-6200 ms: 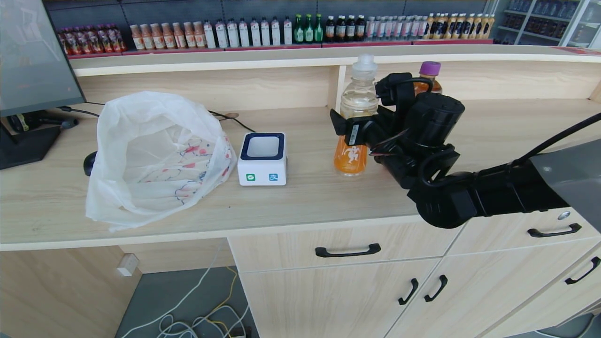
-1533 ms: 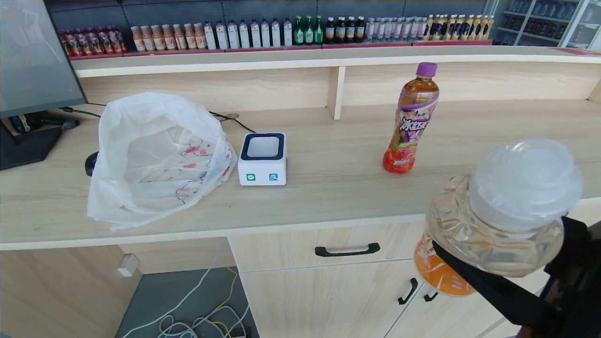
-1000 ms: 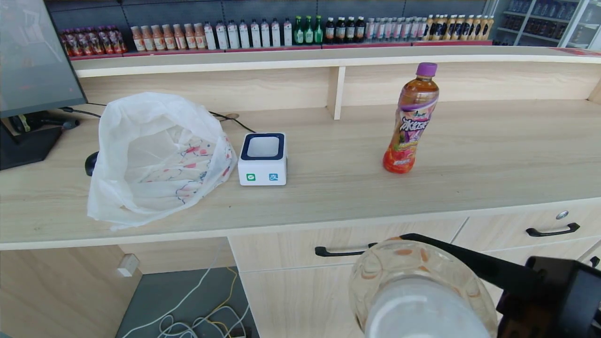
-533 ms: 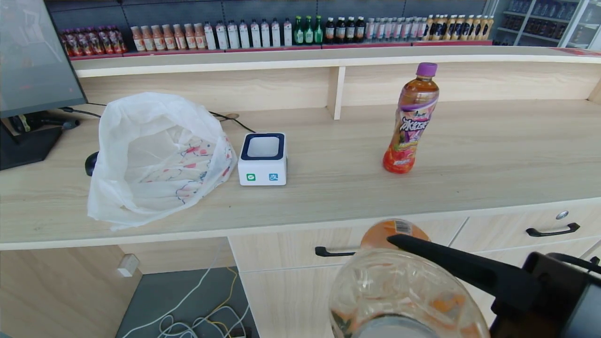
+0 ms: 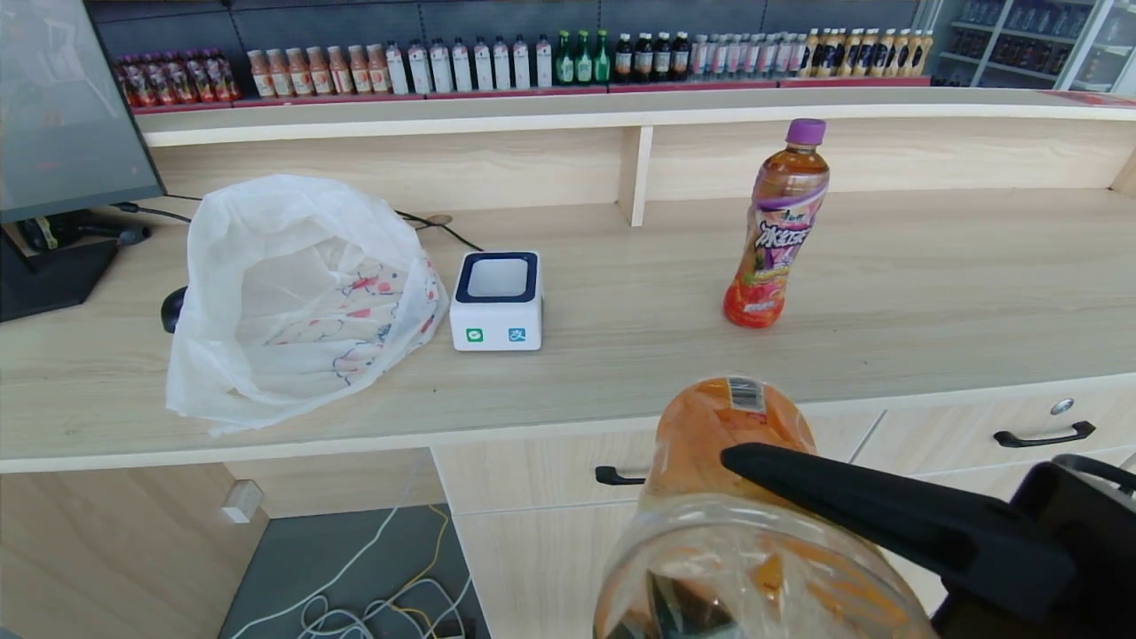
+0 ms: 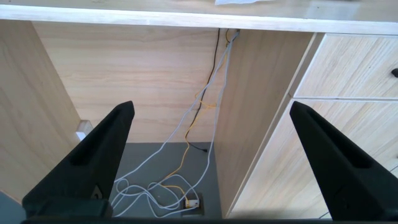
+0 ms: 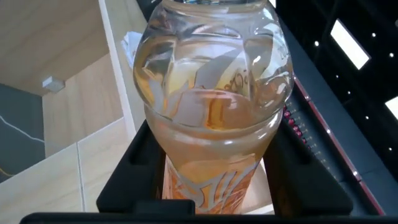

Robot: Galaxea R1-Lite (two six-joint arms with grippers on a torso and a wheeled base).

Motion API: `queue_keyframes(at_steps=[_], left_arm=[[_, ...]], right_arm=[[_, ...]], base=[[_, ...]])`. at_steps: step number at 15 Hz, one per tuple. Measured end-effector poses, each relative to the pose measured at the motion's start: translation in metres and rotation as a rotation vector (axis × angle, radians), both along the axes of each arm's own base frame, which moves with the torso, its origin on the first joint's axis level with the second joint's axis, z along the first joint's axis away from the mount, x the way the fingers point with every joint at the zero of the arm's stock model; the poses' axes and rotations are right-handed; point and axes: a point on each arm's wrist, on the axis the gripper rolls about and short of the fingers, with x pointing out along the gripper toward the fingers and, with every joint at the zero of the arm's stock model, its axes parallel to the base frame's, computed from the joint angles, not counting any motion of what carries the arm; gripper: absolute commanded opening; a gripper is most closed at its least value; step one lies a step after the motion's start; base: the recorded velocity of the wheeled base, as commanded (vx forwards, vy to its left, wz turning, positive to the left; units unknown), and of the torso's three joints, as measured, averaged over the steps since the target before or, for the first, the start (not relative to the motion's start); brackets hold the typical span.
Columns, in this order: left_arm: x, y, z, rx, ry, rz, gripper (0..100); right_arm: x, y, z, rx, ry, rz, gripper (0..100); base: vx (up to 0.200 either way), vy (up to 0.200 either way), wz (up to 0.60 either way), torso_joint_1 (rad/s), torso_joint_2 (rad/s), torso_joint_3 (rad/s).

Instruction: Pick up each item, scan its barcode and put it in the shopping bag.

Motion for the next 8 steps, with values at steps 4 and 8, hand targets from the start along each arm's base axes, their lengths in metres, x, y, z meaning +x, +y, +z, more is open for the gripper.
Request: queue_keyframes(at_steps=[4, 8], left_arm=[[0.0000, 0.0000, 0.0000, 0.000, 0.000, 0.000, 100], [0.0000, 0.0000, 0.0000, 0.000, 0.000, 0.000, 100]], right_arm=[[-0.0042, 0.0001, -0.0051, -0.039, -0.053, 0.007, 0], [-0.0021, 0.0010, -0.0051, -0.037, -0.198, -0.039, 0]], base=[[0.000, 0.000, 0.00, 0.000, 0.00, 0.000], [0.000, 0.000, 0.00, 0.000, 0.00, 0.000]])
